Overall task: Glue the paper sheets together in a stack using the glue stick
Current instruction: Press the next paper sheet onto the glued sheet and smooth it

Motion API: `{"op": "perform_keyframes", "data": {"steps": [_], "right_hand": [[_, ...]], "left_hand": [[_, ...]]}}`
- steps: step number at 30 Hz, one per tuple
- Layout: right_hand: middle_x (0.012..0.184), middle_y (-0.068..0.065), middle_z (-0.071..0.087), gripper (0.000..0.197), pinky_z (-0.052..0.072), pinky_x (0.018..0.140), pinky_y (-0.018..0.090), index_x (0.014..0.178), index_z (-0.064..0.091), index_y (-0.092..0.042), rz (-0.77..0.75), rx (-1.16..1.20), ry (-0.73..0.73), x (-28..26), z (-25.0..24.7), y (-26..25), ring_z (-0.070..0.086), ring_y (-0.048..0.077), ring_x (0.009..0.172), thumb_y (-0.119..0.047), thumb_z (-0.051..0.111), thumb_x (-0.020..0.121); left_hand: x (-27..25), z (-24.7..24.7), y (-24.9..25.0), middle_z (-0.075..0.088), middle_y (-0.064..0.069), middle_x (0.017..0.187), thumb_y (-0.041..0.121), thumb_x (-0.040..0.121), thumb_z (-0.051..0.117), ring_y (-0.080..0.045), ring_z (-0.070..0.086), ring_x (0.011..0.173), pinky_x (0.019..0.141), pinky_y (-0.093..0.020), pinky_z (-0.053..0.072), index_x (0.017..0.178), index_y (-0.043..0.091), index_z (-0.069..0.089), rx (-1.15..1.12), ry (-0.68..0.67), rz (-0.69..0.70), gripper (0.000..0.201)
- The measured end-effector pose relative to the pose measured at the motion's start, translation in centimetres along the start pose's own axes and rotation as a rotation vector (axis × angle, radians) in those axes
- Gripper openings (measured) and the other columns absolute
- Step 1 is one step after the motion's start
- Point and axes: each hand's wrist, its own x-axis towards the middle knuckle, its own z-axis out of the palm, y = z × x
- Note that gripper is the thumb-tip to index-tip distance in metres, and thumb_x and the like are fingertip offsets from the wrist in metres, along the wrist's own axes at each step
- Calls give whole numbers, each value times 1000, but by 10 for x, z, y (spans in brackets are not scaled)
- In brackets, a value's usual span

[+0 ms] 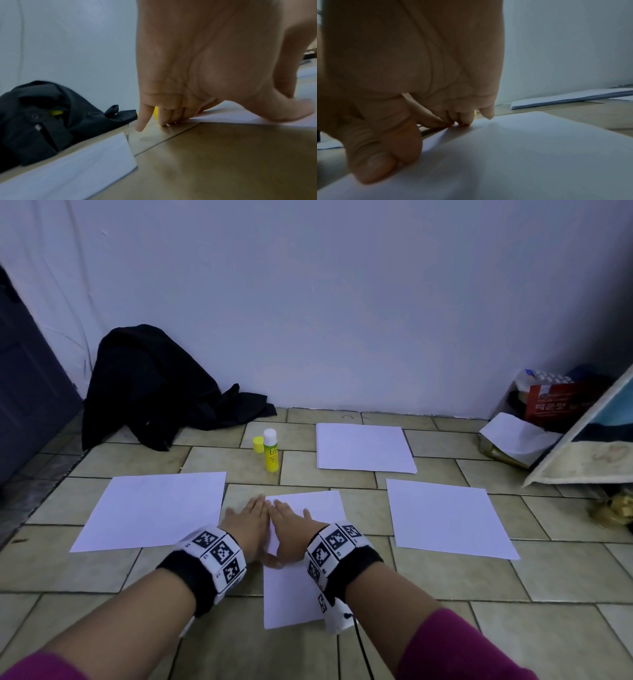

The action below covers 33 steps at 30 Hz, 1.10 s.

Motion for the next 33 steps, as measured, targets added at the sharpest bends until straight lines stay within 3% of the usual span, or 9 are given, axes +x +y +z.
{"op": "perform_keyframes", "data": {"steps": [6, 11, 14, 17, 20, 23, 26, 29, 33], "right_hand": [[160, -5, -13, 70, -8, 117, 49, 153, -5, -18, 114, 44, -25, -9, -8, 33, -4, 10, 148, -27, 38, 99], [159, -6, -16, 73, -7, 118, 50, 153, -8, -19, 241, 98, -24, -22, -10, 69, -2, 12, 148, -44, 35, 100], [160, -5, -15, 87, -4, 118, 50, 153, -8, -18, 266, 100, -7, -28, -9, 76, 3, 13, 148, -50, 47, 94], [161, 5, -10, 99, 6, 118, 50, 153, 0, -12, 311, 66, 73, -27, -7, 72, 0, 19, 148, -50, 62, 86], [157, 16, 7, 77, 29, 109, 45, 144, 28, -6, 387, -86, 206, -27, -5, 58, 11, 30, 144, -45, 63, 87], [140, 14, 31, 39, 38, 94, 37, 131, 40, -6, 351, -186, 293, -27, -1, 43, 30, 28, 129, -19, 47, 95], [137, 14, 36, 35, 39, 98, 37, 132, 41, -1, 273, -149, 190, -25, 1, 32, 35, 28, 127, -9, 35, 98], [140, 14, 37, 37, 39, 101, 40, 133, 41, -1, 230, -56, 170, -13, 1, 23, 34, 30, 129, -11, 40, 98], [158, 5, 11, 62, 30, 110, 51, 149, 19, -6, 92, 2, 81, -3, 3, 17, 13, 23, 145, -11, 49, 95]], "left_hand": [[-1, 0, 1, -16, -7, 160, 75, 76, 55, -19, -9, 148, 118, -50, 14, 151, 4, -13, 42, 2, -17, 123], [-1, -2, 0, -17, -9, 160, 75, 76, 53, -21, -9, 149, 117, -50, 16, 150, 3, -15, 56, 1, 3, 123], [-4, -4, 0, -16, -9, 160, 75, 76, 52, -21, -8, 149, 117, -51, 15, 150, 3, -14, 68, -8, 2, 123], [-7, -8, 2, -13, -11, 160, 79, 73, 52, -22, -11, 148, 117, -54, 12, 151, 1, -11, 111, -13, -14, 126], [-16, -19, 10, -10, -17, 160, 84, 71, 47, -28, -18, 146, 115, -59, 7, 151, -2, 3, 199, -71, -48, 126], [-18, -32, 19, 19, -17, 155, 79, 79, 44, -34, 3, 146, 112, -52, 19, 143, 2, 35, 165, 32, -17, 100], [-13, -29, 20, 37, -9, 140, 48, 93, 52, -28, 41, 126, 95, -40, 42, 138, 13, 38, -12, 173, 116, 59], [-13, -19, 24, 39, -8, 137, 30, 96, 47, -26, 44, 120, 85, -36, 42, 134, 13, 37, 69, 192, 117, 42], [-14, -15, 37, 38, -9, 138, 33, 98, 43, -26, 43, 125, 90, -33, 41, 139, 11, 35, 100, 216, -5, 47]]}}
